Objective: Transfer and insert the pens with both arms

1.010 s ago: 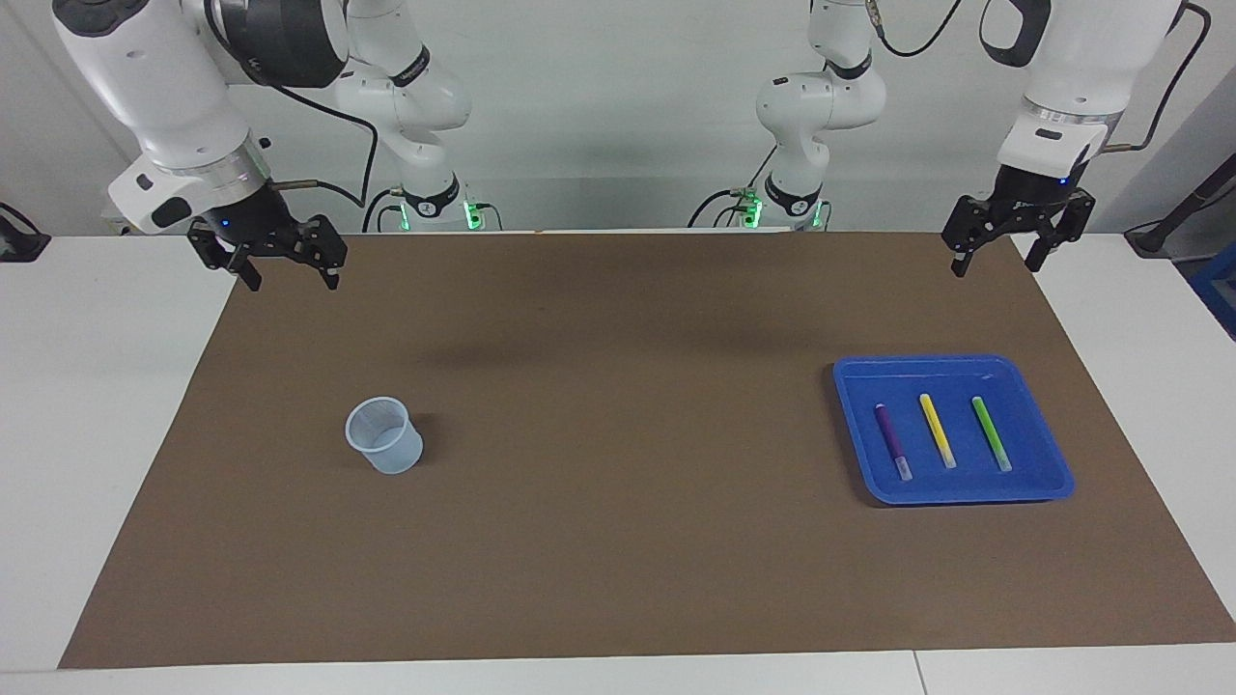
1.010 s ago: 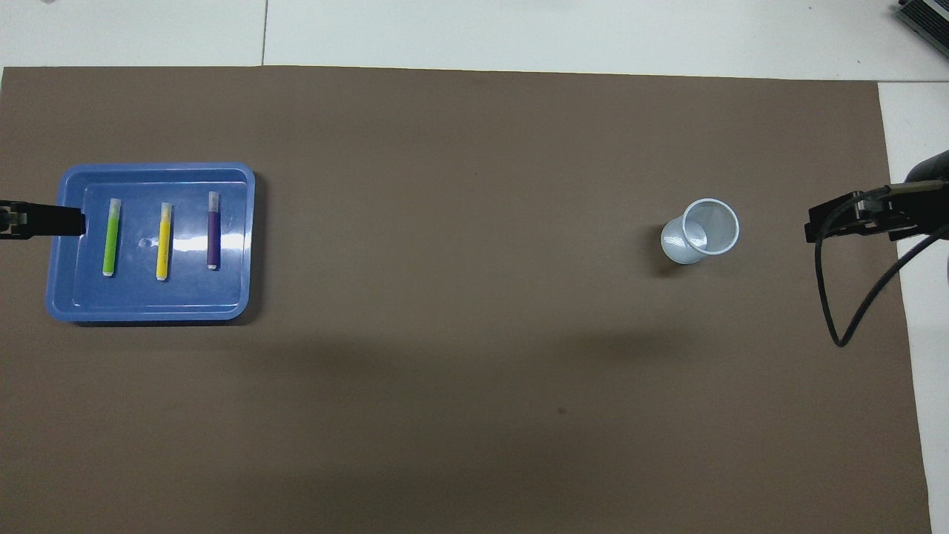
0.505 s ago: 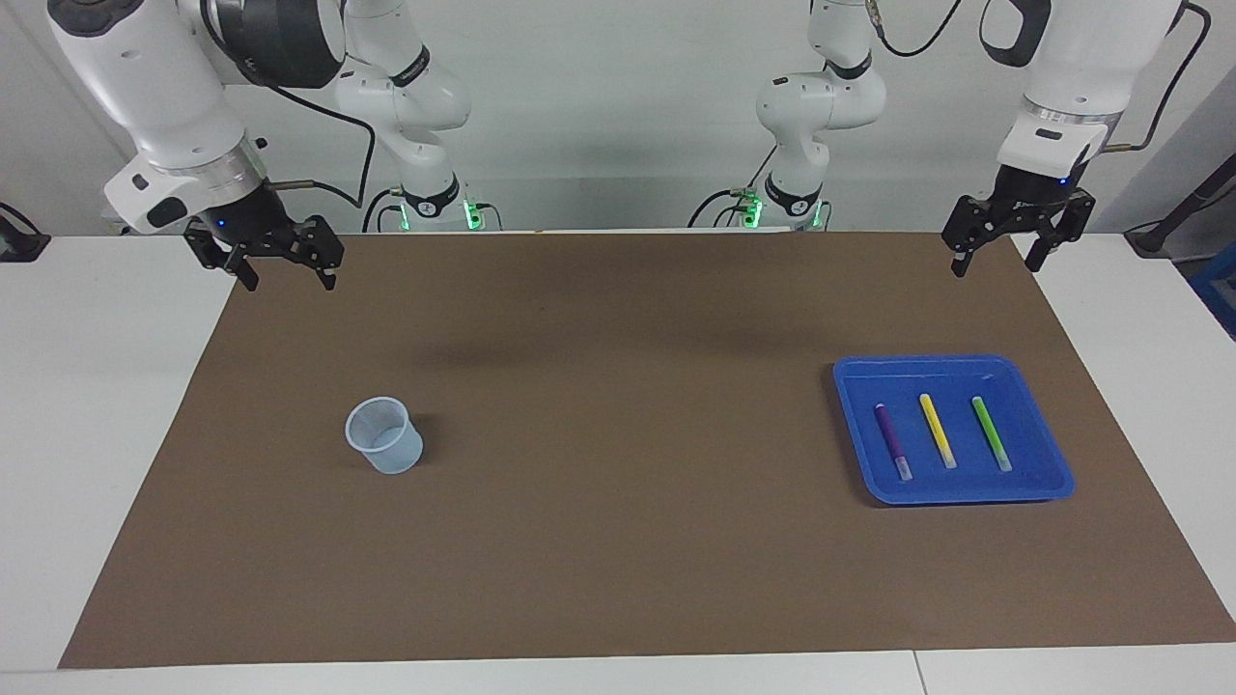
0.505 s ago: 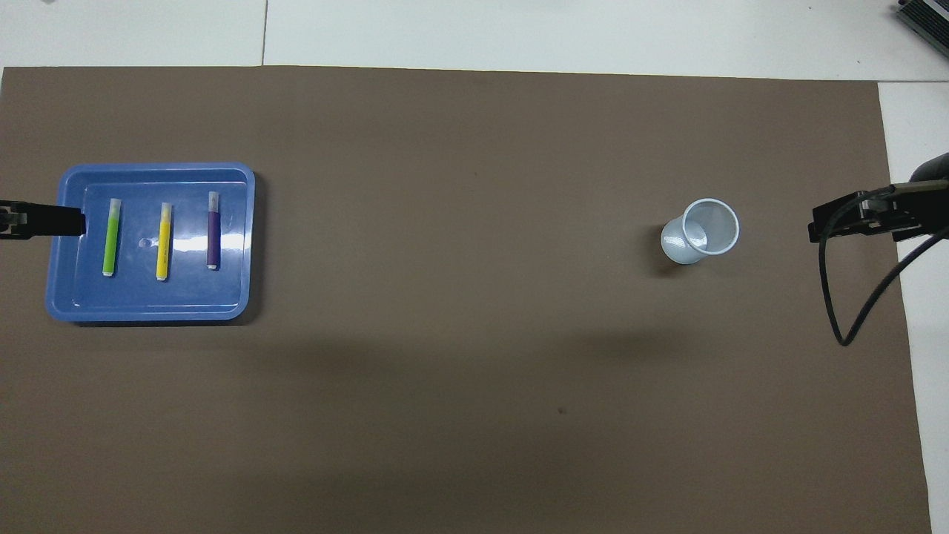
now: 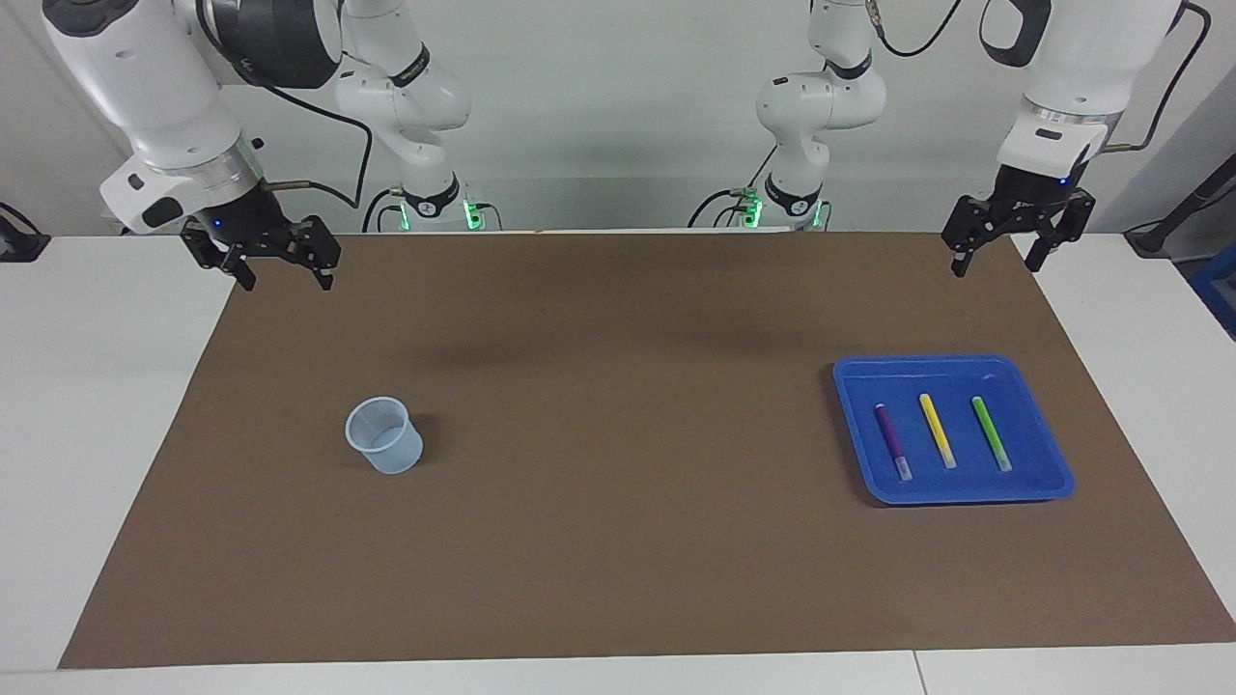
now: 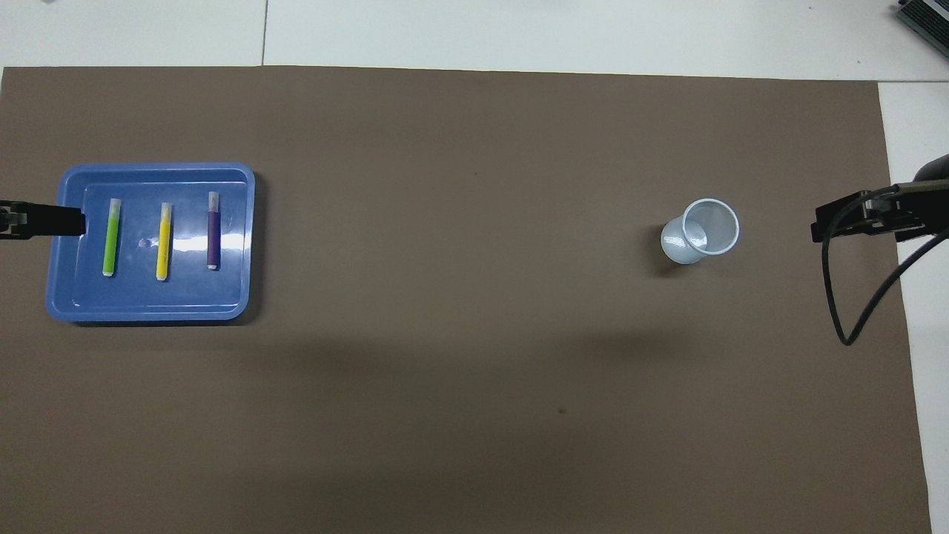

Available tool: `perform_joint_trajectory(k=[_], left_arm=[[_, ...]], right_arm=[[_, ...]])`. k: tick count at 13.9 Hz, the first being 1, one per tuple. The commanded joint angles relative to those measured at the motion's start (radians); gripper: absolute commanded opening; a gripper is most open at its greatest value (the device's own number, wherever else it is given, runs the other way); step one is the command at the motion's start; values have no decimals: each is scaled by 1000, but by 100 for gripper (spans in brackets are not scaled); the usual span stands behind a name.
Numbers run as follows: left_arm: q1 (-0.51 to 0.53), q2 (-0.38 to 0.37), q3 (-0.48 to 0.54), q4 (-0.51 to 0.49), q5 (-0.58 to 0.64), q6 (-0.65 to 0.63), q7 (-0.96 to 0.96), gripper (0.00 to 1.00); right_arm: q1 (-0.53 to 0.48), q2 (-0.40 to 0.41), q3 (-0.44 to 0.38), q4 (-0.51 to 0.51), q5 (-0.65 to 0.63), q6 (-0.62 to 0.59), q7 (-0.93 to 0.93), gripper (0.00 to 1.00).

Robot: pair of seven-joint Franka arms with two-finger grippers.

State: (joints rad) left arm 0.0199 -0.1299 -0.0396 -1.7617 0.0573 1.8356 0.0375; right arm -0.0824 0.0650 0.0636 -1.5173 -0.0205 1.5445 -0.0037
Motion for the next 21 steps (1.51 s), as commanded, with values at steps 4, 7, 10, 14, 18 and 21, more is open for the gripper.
perform_joint_trajectory(k=[4,7,10,14,18,21], left_arm=[[-3,-20,3,-10,-8,-13,1,100],[-3,-20,1,-10,-8,-13,2,100],[-3,-20,3,-10,-8,-13,2,100],[-3,-20,1,-10,-8,-13,-1,100],[0,-24,4,-10,-8,-19,1,100],[0,-27,9,-19,-8,-19,19,100]], right_arm=[[0,-40,-1,-26,22,-9,-7,100],[1,-40,-1,-26,22,-9,-5,100],[1,-42,-1,-29,22,-9,-5,100],[3,-42,-1,-29,22,-9,-5,100],[6,-42,-1,-30,22,-9,-4,100],[6,-42,-1,-30,22,-9,-5,100]])
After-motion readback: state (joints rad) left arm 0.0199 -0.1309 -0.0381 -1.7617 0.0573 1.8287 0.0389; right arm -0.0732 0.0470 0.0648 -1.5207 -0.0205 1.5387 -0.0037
